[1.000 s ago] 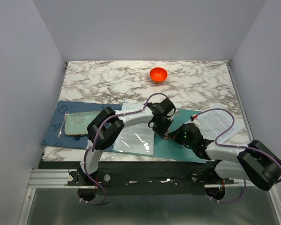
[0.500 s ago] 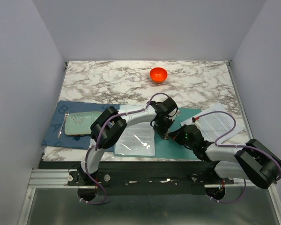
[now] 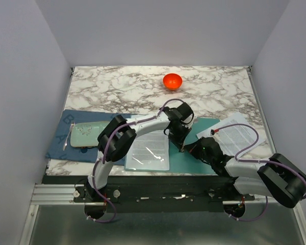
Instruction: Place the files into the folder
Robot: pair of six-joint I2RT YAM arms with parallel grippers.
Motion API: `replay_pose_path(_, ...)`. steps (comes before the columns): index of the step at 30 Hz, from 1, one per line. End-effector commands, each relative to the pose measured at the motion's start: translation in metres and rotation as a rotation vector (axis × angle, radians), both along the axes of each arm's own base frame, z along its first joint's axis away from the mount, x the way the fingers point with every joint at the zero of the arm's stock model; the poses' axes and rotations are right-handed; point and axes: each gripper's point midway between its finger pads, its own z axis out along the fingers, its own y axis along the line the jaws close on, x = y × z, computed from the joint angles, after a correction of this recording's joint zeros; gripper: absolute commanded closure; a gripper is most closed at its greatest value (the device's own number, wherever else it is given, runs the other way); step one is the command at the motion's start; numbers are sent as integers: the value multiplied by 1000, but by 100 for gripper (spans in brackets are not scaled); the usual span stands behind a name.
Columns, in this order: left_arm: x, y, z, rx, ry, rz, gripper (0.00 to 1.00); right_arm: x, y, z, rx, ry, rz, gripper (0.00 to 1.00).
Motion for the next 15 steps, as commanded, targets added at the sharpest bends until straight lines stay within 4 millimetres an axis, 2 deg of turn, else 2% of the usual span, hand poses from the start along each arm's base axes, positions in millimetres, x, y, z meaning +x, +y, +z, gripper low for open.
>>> replay_pose_path(1,26,-18,55,-193,-55,-6,99,-72,-45,-72,-228,294,50,99)
replay_pose_path(2,29,-16,65,-214,-59,-1,99,-73,-47,-73,-231,297,46,99)
replay_pose_path(5,37,-1,78,-238,-56,39,99,-75,-49,-74,-234,301,39,99)
replay_pose_path(10,39,17,74,-223,-50,67,99,-73,-49,-72,-235,295,37,99)
replay_pose_path(13,48,30,69,-204,-58,91,99,-73,-50,-71,-244,291,36,99)
replay_pose_path(15,63,42,65,-175,-94,112,99,-66,-48,-61,-235,250,38,99)
